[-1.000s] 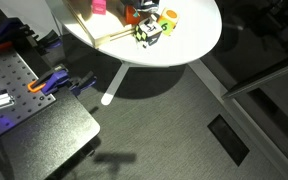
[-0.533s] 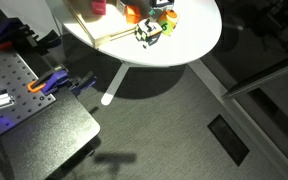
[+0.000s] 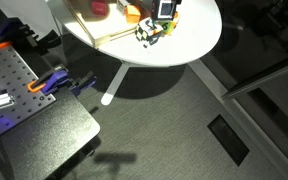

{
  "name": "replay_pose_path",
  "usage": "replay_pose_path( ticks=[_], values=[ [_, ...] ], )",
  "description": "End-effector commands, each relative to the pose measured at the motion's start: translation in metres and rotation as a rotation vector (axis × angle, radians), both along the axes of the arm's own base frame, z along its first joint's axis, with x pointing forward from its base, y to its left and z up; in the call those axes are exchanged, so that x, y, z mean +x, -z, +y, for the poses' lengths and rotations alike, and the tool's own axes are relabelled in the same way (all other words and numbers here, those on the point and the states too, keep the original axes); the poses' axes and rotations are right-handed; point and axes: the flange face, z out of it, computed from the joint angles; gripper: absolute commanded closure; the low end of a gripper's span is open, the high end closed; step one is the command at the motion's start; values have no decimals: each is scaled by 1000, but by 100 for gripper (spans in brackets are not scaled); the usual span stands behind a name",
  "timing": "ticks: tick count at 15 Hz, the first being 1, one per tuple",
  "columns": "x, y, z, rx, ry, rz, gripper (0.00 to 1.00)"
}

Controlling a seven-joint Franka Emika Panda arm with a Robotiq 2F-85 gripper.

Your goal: Remove the block with a black square image on top from the wooden tray and place it on the table

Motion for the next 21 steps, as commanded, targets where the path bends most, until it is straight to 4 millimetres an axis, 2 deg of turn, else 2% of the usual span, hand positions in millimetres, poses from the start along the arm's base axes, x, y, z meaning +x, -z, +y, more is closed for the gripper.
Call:
replay_pose_path(
  ticks=[1,2,3,9,15,21],
  values=[
    [3,0,6,65,-26,41,9],
    [2,0,11,89,-46,49,1],
    [1,0,16,116,-73,58,0],
    [-5,-3,49,284,-300,107,0],
    [-16,-12,71,397,-509,190,0],
    [-35,-15,76,412,-496,316,0]
  ],
)
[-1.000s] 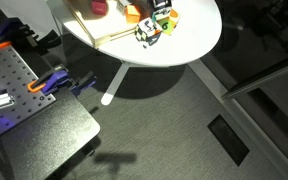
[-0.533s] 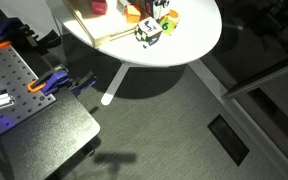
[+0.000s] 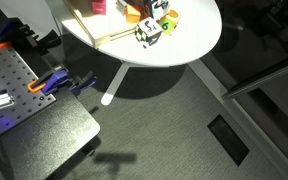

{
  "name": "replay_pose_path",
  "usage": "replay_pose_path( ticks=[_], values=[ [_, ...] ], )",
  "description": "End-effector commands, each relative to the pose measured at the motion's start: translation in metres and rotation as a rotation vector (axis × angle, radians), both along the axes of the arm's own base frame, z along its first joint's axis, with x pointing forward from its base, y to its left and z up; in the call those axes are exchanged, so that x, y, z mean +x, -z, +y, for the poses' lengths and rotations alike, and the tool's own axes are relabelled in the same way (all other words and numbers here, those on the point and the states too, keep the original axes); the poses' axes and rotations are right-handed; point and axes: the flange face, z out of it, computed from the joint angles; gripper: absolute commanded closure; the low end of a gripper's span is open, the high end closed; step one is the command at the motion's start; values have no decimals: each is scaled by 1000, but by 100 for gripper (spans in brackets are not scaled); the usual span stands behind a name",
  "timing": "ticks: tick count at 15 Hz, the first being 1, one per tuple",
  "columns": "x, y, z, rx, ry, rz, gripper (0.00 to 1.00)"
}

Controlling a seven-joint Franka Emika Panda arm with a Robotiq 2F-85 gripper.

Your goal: Remove the block with a black square image on top from the wooden tray and place it on the table

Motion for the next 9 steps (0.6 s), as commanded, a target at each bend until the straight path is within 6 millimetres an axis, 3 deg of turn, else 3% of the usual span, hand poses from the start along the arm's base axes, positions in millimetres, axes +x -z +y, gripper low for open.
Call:
replay_pose_path(
  ticks=[1,9],
  values=[
    [-17,-7,-1,0,9,66,0],
    [-28,30,-4,-35,65,112,0]
  ],
)
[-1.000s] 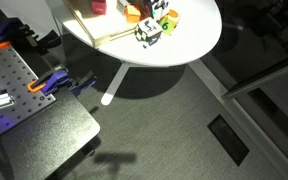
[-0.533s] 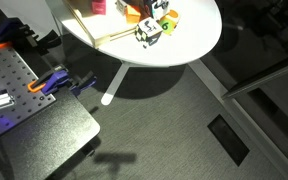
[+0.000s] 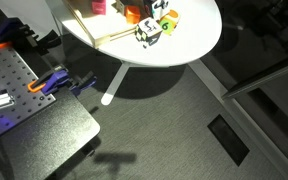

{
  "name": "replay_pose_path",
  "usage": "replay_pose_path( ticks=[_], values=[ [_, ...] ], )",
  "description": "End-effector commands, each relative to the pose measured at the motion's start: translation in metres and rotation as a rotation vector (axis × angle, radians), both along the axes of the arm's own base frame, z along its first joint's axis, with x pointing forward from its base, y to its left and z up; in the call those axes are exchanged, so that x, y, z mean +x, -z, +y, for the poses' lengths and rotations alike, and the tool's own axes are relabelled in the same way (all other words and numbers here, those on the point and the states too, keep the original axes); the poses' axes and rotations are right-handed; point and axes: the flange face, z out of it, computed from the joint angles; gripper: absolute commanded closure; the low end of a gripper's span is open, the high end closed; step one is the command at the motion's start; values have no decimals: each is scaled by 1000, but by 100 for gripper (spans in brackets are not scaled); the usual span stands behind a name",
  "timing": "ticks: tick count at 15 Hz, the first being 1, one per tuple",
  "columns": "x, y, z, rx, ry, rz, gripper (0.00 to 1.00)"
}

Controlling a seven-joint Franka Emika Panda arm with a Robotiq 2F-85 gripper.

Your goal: Remove the block with a black square image on top from the wooden tray and place it on the table

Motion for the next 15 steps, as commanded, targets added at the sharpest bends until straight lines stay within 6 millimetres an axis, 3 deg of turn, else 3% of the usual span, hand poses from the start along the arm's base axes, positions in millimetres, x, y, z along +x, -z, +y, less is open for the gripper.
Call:
replay_pose_path(
  ticks=[1,9,15],
  values=[
    [-3,13,-4,-37,41,-10,0],
    [9,42,-14,-85,101,-55,0],
    [23,40,-25,-124,151,-100,0]
  ],
)
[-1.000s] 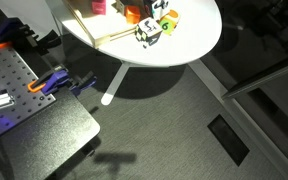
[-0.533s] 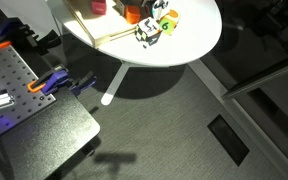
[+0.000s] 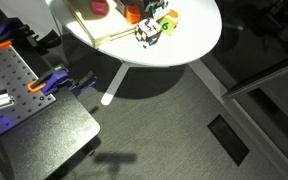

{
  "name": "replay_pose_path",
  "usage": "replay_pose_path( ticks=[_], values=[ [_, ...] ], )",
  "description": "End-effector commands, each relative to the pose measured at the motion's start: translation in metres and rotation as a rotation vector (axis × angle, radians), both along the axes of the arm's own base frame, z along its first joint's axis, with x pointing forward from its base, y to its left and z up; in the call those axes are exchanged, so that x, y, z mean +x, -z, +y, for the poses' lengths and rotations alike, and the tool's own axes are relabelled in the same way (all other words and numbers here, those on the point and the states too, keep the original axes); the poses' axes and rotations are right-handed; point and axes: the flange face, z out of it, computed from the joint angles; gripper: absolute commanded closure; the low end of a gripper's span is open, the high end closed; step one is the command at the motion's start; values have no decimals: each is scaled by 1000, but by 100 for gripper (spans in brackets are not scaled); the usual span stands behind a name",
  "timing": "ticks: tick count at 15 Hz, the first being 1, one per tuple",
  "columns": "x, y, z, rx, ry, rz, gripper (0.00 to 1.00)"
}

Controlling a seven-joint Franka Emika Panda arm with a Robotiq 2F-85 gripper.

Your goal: Remove the block with a black square image on top from the wooden tray and place it on the table

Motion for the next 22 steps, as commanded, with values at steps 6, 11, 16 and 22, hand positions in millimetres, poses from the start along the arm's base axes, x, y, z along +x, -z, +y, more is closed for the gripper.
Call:
replay_pose_path(
  ticks=[6,11,16,22],
  values=[
    [25,-13,-16,-73,60,-60,0],
    [36,-4,-23,-93,78,-61,0],
    [51,0,-33,-114,103,-73,0],
    [64,-19,-29,-119,118,-117,0]
  ],
)
